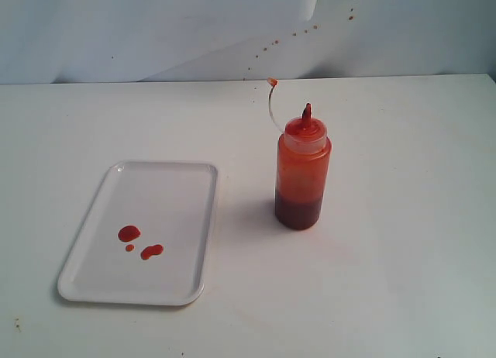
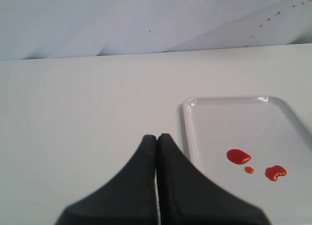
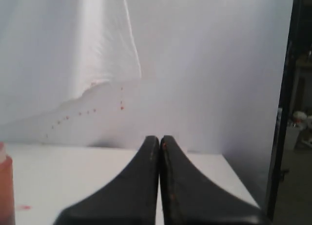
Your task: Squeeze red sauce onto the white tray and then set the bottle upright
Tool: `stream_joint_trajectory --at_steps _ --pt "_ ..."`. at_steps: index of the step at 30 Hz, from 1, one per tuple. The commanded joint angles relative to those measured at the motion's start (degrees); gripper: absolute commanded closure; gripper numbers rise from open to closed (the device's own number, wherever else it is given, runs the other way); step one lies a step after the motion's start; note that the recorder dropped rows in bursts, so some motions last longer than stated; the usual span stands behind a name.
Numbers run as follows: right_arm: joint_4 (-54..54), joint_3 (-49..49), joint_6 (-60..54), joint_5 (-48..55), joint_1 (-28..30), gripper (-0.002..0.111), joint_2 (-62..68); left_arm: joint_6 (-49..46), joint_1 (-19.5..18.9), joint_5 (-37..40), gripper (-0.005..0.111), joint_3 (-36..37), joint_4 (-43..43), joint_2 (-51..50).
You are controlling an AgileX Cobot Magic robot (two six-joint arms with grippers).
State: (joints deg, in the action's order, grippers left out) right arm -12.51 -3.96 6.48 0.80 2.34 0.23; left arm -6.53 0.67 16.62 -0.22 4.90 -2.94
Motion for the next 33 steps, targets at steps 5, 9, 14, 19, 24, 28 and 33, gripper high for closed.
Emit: stream_joint_trajectory --at_steps 5,9,14,19,24,28,33 --pt "0.3 4.0 -0.1 8.3 -0.1 0.108 -0.2 0.1 -0.1 -0.3 0.107 0.2 0.1 0.0" --pt "0.3 4.0 -0.1 9.4 -0.1 0.108 -0.2 0.1 -0.1 -0.3 0.107 0.2 0.1 0.0" --pt "0.3 4.0 -0.1 9.4 -0.1 0.108 -0.2 0.1 -0.1 -0.3 0.107 0.2 0.1 0.0" --pt "0.1 4.0 -0.1 9.4 -0.1 0.108 -0.2 0.1 -0.1 -0.3 0.107 0.2 0.1 0.0" --pt "0.1 4.0 -0.1 9.4 -0.1 0.108 -0.2 0.1 -0.1 -0.3 0.107 0.2 0.1 0.0" --pt "5.8 4.0 -0.1 12.1 -0.1 0.108 -0.2 0.1 -0.1 -0.3 0.107 0.2 0.1 0.0" --pt "13.8 4.0 -0.1 18.3 -0.1 0.108 -0.2 0.1 -0.1 -0.3 0.107 0.2 0.1 0.0"
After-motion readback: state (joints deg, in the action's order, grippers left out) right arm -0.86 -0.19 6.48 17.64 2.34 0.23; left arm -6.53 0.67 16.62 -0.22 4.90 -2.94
